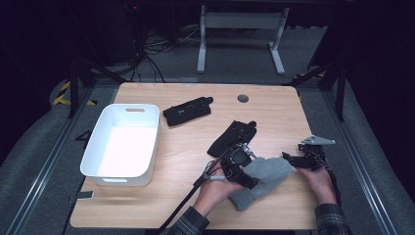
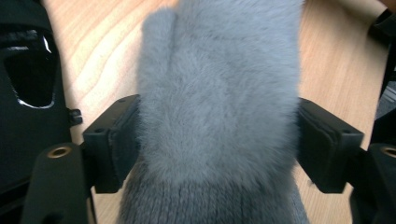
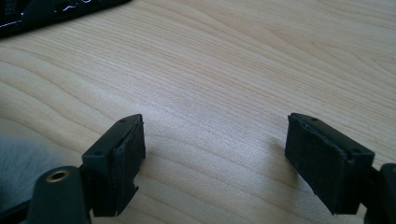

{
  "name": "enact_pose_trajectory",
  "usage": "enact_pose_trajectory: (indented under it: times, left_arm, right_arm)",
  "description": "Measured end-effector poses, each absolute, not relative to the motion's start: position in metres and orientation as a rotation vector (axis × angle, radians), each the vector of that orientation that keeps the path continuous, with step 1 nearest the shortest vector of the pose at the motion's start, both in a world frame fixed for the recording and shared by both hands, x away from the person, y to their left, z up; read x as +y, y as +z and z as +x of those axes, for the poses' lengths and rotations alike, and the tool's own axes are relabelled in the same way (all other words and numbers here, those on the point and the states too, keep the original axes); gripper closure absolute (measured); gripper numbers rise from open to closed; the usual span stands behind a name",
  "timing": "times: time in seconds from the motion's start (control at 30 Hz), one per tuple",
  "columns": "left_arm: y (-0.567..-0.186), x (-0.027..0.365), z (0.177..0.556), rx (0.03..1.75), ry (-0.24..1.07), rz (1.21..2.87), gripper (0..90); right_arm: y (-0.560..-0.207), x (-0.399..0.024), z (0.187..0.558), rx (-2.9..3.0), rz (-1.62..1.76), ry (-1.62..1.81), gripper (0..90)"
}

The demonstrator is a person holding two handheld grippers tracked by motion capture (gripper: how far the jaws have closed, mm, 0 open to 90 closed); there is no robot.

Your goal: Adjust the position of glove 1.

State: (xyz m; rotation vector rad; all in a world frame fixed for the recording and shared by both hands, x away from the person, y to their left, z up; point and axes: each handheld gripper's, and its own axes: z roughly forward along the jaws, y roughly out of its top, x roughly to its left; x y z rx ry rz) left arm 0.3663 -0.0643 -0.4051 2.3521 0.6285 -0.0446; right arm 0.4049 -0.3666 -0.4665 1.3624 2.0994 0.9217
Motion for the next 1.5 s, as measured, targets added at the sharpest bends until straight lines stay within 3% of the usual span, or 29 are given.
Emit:
enact_pose_trajectory:
  times: [0.2, 0.57, 0.8, 0.93, 0.97, 1.03, 1.1, 1.5]
  left_arm:
    - [-0.391, -0.048, 0.366, 0.571, 0.004, 2.329, 21.4]
    - [-0.386, -0.007, 0.356, 0.505, -0.055, 2.289, 38.1]
    - [-0.404, -0.007, 0.347, 0.510, -0.086, 2.326, 44.2]
    - [-0.407, -0.008, 0.344, 0.493, -0.044, 2.331, 53.6]
    - [-0.408, -0.008, 0.345, 0.486, -0.047, 2.331, 63.8]
    - [-0.408, -0.008, 0.345, 0.472, -0.060, 2.332, 76.0]
    - [-0.410, -0.009, 0.345, 0.455, -0.101, 2.340, 81.7]
    - [-0.384, -0.009, 0.340, 0.455, -0.114, 2.267, 87.2]
  right_arm:
    - [-0.467, -0.367, 0.405, 2.100, 1.362, 0.922, 20.6]
    - [-0.466, -0.367, 0.405, 2.100, 1.362, 0.922, 20.6]
    - [-0.467, -0.366, 0.405, 2.096, 1.364, 0.921, 20.6]
    - [-0.466, -0.366, 0.405, 2.098, 1.363, 0.920, 20.6]
    - [-0.467, -0.366, 0.405, 2.096, 1.364, 0.921, 20.6]
    - [-0.467, -0.366, 0.405, 2.097, 1.364, 0.921, 20.6]
    - [-0.467, -0.366, 0.405, 2.096, 1.364, 0.921, 20.6]
    - [-0.467, -0.366, 0.405, 2.097, 1.364, 0.921, 20.6]
